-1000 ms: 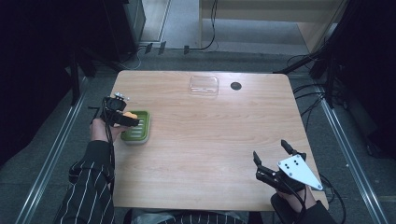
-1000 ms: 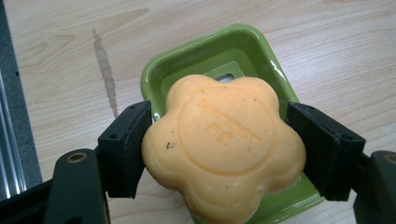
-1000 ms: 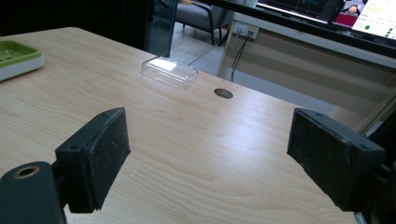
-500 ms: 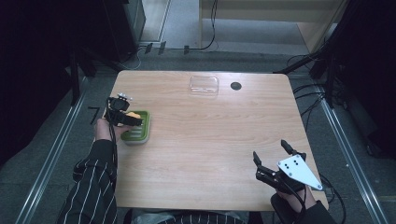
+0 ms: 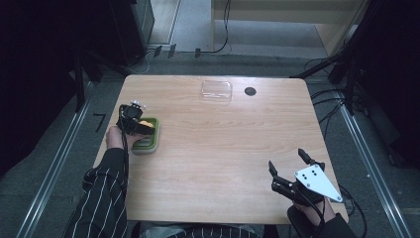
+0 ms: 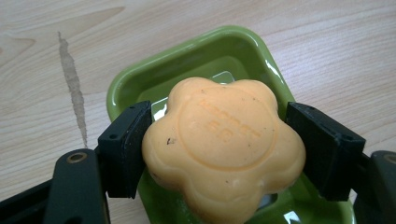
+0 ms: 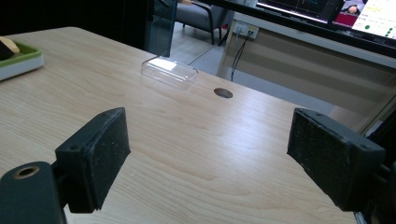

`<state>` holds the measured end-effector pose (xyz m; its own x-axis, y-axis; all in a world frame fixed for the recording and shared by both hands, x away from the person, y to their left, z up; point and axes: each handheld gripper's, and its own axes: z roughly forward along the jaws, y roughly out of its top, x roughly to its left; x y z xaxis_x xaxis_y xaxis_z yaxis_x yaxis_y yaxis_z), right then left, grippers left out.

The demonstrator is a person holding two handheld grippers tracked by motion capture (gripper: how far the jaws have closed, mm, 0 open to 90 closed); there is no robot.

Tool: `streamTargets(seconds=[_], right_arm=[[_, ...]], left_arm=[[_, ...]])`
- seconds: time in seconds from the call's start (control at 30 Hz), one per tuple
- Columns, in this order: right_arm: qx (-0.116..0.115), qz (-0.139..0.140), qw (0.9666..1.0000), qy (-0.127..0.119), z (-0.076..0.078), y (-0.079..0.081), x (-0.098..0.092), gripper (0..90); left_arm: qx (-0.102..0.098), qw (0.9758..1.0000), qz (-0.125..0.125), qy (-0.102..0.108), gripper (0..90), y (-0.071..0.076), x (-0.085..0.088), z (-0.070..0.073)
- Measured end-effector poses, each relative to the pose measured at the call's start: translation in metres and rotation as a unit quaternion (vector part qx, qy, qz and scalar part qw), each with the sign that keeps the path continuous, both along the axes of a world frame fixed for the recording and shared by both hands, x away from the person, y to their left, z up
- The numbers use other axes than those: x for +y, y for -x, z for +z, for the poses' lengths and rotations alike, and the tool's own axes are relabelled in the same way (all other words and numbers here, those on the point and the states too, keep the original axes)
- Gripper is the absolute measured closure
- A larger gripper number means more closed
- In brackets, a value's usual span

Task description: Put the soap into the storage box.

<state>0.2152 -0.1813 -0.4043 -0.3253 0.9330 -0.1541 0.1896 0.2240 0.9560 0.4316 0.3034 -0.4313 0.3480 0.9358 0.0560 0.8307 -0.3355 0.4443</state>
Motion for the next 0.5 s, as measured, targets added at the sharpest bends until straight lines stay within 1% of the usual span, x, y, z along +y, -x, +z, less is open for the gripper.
streamTargets(seconds=[0.17,0.3,0.4,0.5], right_arm=[[0.000,0.000,1.0000,0.000,0.0000,0.0001,-0.0004,13.3],[-0.001,-0.001,1.0000,0.000,0.0000,0.0001,-0.0004,13.3],[-0.001,-0.001,1.0000,0.000,0.0000,0.0001,-0.0003,13.3],[-0.002,-0.001,1.0000,0.000,0.0001,0.0001,-0.0005,13.3]], left_arm=[[-0.002,1.0000,0.002,0.009,25.9,-0.0002,0.0010,-0.0024],[-0.002,1.0000,0.000,0.009,25.9,-0.0007,0.0014,-0.0037],[-0.001,0.9999,0.001,0.014,25.8,-0.0004,0.0024,-0.0046],[0.000,0.9999,-0.003,0.013,25.8,0.0004,0.0019,-0.0050]])
